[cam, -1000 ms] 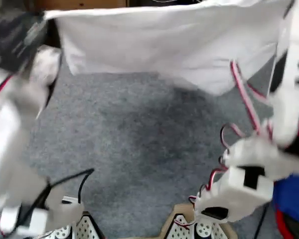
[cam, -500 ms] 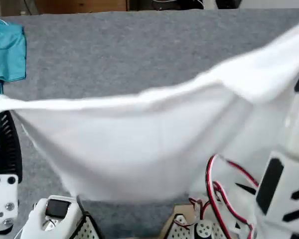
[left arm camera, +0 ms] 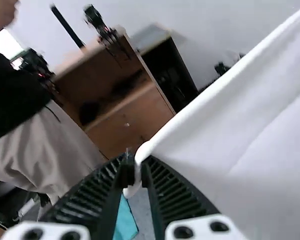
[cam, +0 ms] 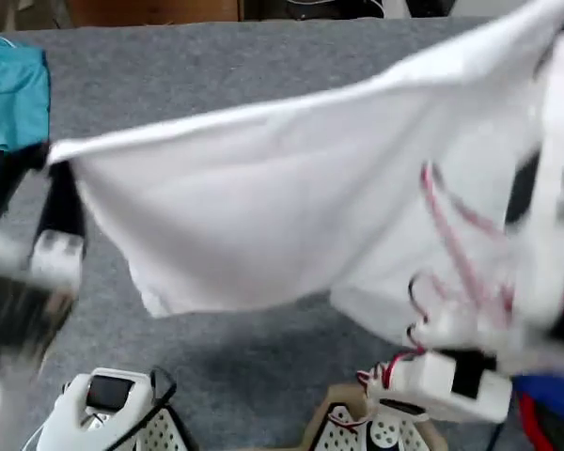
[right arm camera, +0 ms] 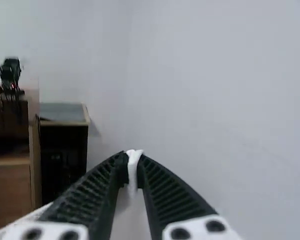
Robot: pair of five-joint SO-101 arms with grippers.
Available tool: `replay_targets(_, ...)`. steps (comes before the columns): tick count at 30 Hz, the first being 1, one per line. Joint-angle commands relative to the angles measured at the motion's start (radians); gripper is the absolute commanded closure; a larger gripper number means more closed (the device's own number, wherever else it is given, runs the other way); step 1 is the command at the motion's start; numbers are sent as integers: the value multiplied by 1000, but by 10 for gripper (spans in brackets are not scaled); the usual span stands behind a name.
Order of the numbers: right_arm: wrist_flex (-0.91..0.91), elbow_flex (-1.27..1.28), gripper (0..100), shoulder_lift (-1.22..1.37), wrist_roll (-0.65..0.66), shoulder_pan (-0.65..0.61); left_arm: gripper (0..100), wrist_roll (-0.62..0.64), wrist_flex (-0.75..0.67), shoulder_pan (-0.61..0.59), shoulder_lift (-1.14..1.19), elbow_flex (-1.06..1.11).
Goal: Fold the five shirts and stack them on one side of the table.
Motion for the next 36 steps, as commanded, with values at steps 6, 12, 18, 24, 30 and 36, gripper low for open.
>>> replay_targets(6,-212,122,994,312,3,-25,982,-11,-454,-92,177,385)
replay_targets(12,-341,119,994,555,6,-82,982,-11,-873,-158,337,660)
replay_targets(18,-496,119,994,751,6,-117,982,-11,-1046,-161,567,700)
replay_targets(24,-667,119,994,875,6,-151,982,-11,-1053,-163,825,528)
replay_targets(30,-749,119,994,906,0,-154,982,-6,-1016,-190,1095,218)
replay_targets(36,-793,107,994,909,0,-150,982,-6,-758,-230,1285,-193)
